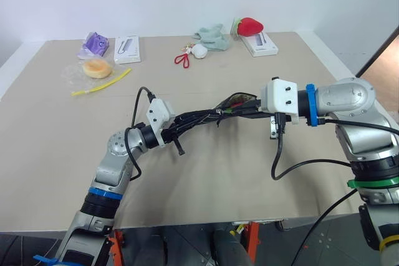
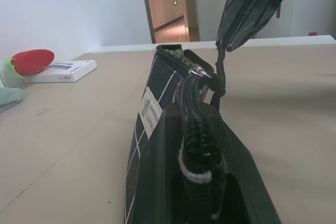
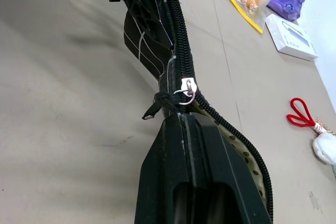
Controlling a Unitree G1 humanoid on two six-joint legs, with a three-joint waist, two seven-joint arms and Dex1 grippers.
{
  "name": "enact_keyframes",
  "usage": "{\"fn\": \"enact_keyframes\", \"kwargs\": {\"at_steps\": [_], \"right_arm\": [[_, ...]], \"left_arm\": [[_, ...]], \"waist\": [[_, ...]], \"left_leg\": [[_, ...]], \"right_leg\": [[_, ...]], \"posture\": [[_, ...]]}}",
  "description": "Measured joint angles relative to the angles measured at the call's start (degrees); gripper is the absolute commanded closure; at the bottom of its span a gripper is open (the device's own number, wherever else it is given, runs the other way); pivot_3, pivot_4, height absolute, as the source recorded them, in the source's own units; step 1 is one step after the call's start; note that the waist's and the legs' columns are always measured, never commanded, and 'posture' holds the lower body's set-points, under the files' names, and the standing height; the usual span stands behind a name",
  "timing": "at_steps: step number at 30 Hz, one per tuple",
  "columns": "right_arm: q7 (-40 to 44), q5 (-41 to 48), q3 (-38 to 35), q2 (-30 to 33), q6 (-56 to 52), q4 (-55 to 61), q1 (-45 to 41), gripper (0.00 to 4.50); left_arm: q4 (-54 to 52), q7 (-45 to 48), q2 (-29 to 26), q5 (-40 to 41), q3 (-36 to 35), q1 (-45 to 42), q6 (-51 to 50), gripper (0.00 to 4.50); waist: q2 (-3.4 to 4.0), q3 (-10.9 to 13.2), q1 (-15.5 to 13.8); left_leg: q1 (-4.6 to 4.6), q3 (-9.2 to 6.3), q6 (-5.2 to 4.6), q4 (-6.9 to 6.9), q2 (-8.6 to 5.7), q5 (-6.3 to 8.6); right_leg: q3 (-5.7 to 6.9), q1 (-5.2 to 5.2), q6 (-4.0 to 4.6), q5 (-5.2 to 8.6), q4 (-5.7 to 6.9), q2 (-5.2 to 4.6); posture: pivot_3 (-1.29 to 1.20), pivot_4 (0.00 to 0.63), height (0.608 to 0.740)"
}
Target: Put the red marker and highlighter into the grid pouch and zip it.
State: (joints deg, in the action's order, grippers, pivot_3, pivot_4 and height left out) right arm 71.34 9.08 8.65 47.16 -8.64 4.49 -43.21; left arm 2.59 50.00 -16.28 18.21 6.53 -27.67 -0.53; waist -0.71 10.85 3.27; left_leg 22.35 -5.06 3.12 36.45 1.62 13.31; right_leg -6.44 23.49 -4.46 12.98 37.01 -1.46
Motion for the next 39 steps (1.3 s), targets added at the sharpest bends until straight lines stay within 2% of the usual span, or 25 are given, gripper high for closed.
{"fn": "enact_keyframes", "kwargs": {"at_steps": [1, 2, 3, 6, 8, 9, 11, 12, 15, 17, 19, 29, 33, 39], "right_arm": [[0.0, 0.0, 0.0, 0.0, 0.0, 0.0, 0.0, 4.46], [0.1, 0.0, 0.0, 0.0, 0.0, -0.1, 0.0, 3.81], [0.1, 0.0, 0.0, 0.0, 0.0, -0.2, 0.0, 3.56], [0.0, -0.2, 0.0, -0.1, 0.4, -0.4, 0.0, 2.09], [-0.2, -0.5, 0.0, -0.2, 0.7, -0.5, 0.0, 0.95], [-0.2, -0.5, 0.0, -0.2, 0.8, -0.5, 0.0, 0.57], [-0.2, -0.7, 0.0, -0.2, 1.0, -0.5, 0.0, 0.57], [-0.2, -1.0, 0.0, -0.2, 1.0, -0.8, 0.0, 0.86], [-0.2, -1.4, 0.1, -0.2, 1.3, -1.7, 0.0, 2.2], [-0.1, -1.7, 0.5, -0.2, 1.7, -2.1, 0.0, 3.39], [-0.1, -2.1, 0.7, -0.2, 2.0, -2.6, 0.0, 4.34], [-0.3, -2.0, 0.0, 0.4, 1.9, -4.7, -0.3, 4.44], [-1.5, -2.7, -2.2, 3.8, 3.0, -10.0, -0.5, 4.44], [-4.2, -7.1, -5.0, 10.3, 10.8, -26.3, -0.6, 4.44]], "left_arm": [[-0.1, 0.0, 0.0, 0.0, 0.0, 0.0, 0.0, 4.5], [-0.1, 0.0, 0.0, 0.0, 0.0, 0.0, 0.0, 4.5], [-0.2, 0.0, 0.0, 0.0, 0.0, 0.0, 0.0, 4.5], [-0.2, 0.0, 0.0, 0.0, 0.0, 0.0, 0.0, 4.5], [-0.2, 0.0, 0.0, 0.0, 0.0, 0.0, 0.0, 4.5], [-0.2, 0.0, 0.0, 0.0, 0.0, 0.0, 0.0, 4.5], [-0.2, 0.0, 0.0, 0.0, 0.0, 0.0, 0.0, 4.5], [-0.2, 0.0, 0.0, 0.0, 0.0, 0.0, 0.0, 4.5], [-0.2, 0.0, 0.0, 0.0, 0.0, 0.0, 0.0, 4.5], [-0.2, 0.1, 0.0, 0.0, 0.0, 0.0, 0.0, 4.5], [-0.2, 0.1, 0.0, 0.0, 0.0, 0.0, 0.0, 4.5], [-0.2, 0.4, 0.0, 0.0, 0.0, 0.0, 0.0, 4.5], [-0.2, 0.5, 0.0, 0.0, 0.2, 0.0, 0.0, 4.5], [-0.3, 0.5, -0.2, 0.0, 0.5, -0.1, 0.0, 4.5]], "waist": [[0.0, 0.0, 0.0], [0.0, 0.0, 0.0], [0.0, 0.0, 0.0], [0.0, 0.0, 0.0], [0.0, 0.0, 0.0], [0.0, 0.0, 0.0], [0.0, 0.0, 0.0], [0.0, 0.0, 0.0], [0.0, 0.0, 0.0], [0.0, 0.0, 0.0], [0.0, 0.0, 0.0], [0.0, 0.0, 0.0], [0.0, 0.0, -0.2], [0.0, 0.0, -0.5]], "left_leg": [[0.0, 0.0, 0.0, 0.0, 0.0, 0.0], [0.0, 0.0, 0.0, 0.0, 0.0, 0.0], [0.0, 0.0, 0.0, 0.0, 0.0, 0.0], [0.0, 0.0, 0.0, 0.0, 0.0, 0.0], [0.0, 0.0, 0.0, 0.0, 0.0, 0.0], [0.0, 0.0, 0.0, 0.0, 0.0, 0.0], [0.0, 0.0, 0.0, 0.0, 0.0, 0.0], [0.0, 0.0, 0.0, 0.0, 0.0, 0.0], [0.0, 0.0, 0.0, 0.0, 0.0, 0.0], [0.0, 0.0, 0.0, 0.0, 0.0, 0.0], [0.0, 0.0, 0.0, 0.0, 0.0, 0.0], [0.0, 0.0, 0.0, 0.0, 0.0, 0.0], [0.0, 0.01, 0.0, 0.0, -0.01, 0.0], [0.0, 0.05, -0.01, -0.02, -0.03, 0.01]], "right_leg": [[0.0, 0.0, 0.0, 0.0, 0.0, 0.0], [0.0, 0.0, 0.0, 0.0, 0.0, 0.0], [0.0, 0.0, 0.0, 0.0, 0.0, 0.0], [0.0, 0.0, 0.0, 0.0, 0.0, 0.0], [0.0, 0.0, 0.0, 0.0, 0.0, 0.0], [0.0, 0.0, 0.0, 0.0, 0.0, 0.0], [0.0, 0.0, 0.0, 0.0, 0.0, 0.0], [0.0, 0.0, 0.0, 0.0, 0.0, 0.0], [0.0, 0.0, 0.0, 0.0, 0.0, 0.0], [0.0, 0.0, 0.0, 0.0, 0.0, 0.0], [0.0, 0.0, 0.0, 0.0, 0.0, 0.0], [0.0, 0.0, 0.0, 0.0, 0.0, -0.01], [0.0, -0.01, 0.02, -0.01, -0.01, -0.02], [-0.01, 0.0, 0.03, 0.01, -0.02, -0.03]], "posture": [[0.0, 0.15, 0.74], [0.0, 0.15, 0.74], [0.0, 0.15, 0.74], [0.0, 0.15, 0.74], [0.0, 0.15, 0.74], [0.0, 0.15, 0.74], [0.0, 0.15, 0.74], [0.0, 0.15, 0.74], [0.0, 0.15, 0.74], [0.0, 0.15, 0.74], [0.0, 0.15, 0.74], [0.0, 0.15, 0.74], [0.0, 0.15, 0.74], [0.0, 0.15, 0.74]]}}
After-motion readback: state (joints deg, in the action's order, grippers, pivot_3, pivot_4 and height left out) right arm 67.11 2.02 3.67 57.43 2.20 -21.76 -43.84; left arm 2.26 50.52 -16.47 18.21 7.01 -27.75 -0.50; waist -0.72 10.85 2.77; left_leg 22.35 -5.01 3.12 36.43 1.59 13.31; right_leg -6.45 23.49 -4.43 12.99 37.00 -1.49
